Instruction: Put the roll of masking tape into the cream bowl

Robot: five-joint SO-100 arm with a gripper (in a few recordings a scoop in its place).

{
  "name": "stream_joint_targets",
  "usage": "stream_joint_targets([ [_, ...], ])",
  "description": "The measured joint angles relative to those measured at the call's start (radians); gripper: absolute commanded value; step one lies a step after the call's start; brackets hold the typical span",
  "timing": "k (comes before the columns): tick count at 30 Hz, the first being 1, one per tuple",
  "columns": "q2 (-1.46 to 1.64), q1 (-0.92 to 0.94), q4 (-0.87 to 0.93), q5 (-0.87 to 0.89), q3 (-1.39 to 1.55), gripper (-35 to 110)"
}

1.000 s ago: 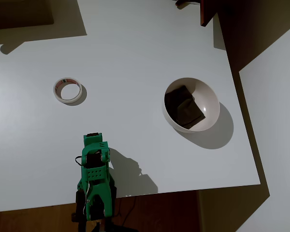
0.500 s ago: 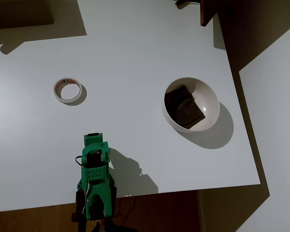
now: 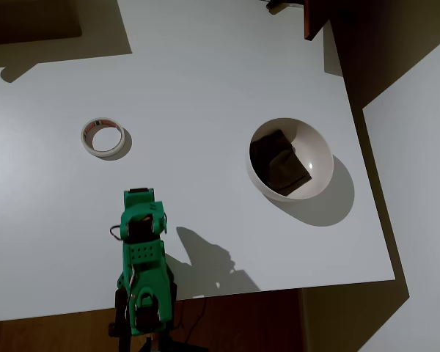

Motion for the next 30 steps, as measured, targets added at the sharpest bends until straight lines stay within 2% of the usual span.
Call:
stream_joint_targets([
  [7, -0.373, -0.130, 0.092, 0.043, -0.402, -8],
  [10, -0.565, -0.201, 0.181, 0.083, -0.597, 23],
  [11, -0.634, -0.215, 0.204, 0.110, -0.663, 26],
  [19, -0.923, -0.287, 0.221, 0.152, -0.911, 23],
  [30, -1.285, -0.207, 0.230, 0.110, -1.172, 23],
])
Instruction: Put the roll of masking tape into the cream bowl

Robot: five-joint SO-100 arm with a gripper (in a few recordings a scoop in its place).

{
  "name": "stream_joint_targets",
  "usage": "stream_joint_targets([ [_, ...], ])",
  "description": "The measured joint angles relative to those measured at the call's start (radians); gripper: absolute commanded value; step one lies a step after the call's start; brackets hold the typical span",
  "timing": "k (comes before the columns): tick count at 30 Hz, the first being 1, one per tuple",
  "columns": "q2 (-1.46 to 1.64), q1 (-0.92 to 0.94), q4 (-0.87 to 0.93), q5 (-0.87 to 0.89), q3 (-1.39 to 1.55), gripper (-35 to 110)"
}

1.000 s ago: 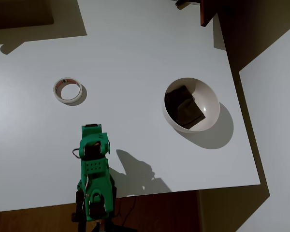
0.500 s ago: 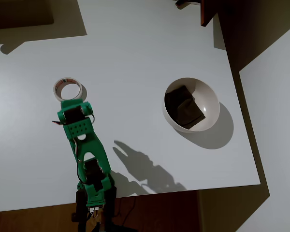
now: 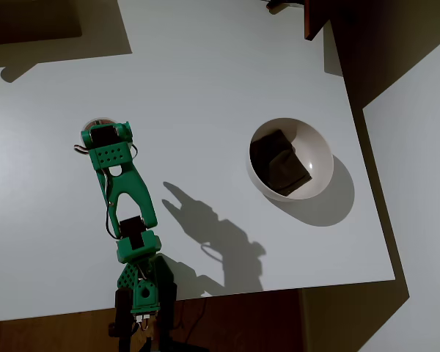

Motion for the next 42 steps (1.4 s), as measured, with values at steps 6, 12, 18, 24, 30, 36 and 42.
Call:
stream_joint_targets([
  [6, -0.212, -0.003, 0.034, 0.021, -0.166, 23],
  [12, -0.373, -0.041, 0.058, 0.037, -0.341, 23],
  [18, -0.483, -0.087, 0.043, 0.067, -0.413, 23],
  [24, -0.540, -0.101, -0.011, 0.074, -0.416, 22],
  [30, -0.601, -0.081, -0.064, 0.069, -0.416, 23],
  [36, -0.669, -0.055, -0.118, 0.069, -0.416, 22],
  [42, -0.712, -0.040, -0.166, 0.077, -0.416, 23],
])
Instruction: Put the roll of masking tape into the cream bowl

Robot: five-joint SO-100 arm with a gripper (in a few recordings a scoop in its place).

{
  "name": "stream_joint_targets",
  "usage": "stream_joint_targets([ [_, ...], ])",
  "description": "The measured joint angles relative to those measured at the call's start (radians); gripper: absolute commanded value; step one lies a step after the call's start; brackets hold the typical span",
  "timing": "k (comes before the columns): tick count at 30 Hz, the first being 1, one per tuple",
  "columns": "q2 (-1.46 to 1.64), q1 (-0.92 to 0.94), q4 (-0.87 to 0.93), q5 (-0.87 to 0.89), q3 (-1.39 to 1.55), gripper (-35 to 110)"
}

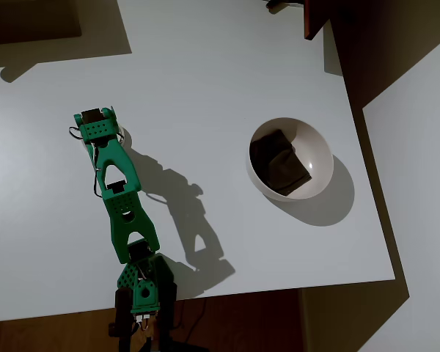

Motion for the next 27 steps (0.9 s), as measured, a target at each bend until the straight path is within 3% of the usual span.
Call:
stream_joint_targets([
  [27, -0.074, -0.020, 0.138, 0.037, -0.147, 21],
])
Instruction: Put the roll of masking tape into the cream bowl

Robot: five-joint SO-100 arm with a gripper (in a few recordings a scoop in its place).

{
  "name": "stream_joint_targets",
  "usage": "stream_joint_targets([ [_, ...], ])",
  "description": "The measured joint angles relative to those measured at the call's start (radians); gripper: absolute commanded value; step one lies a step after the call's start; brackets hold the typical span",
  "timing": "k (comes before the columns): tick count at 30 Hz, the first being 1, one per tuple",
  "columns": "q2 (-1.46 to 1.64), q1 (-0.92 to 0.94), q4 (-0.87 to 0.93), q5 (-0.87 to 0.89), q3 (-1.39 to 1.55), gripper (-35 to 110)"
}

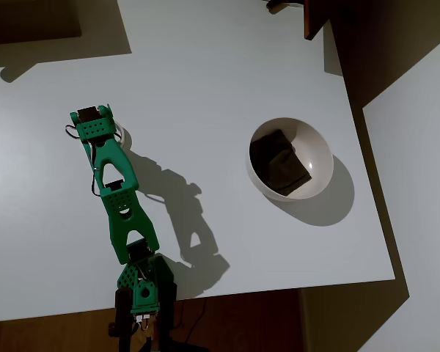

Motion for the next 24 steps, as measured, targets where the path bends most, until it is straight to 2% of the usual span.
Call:
stream_joint_targets([
  [9, -0.074, -0.015, -0.020, 0.015, 0.000, 15],
  [14, -0.115, -0.025, -0.049, 0.008, -0.011, 3],
  [16, -0.121, -0.020, -0.066, 0.008, -0.021, -8],
  [24, -0.121, -0.020, -0.087, 0.012, -0.025, -8],
])
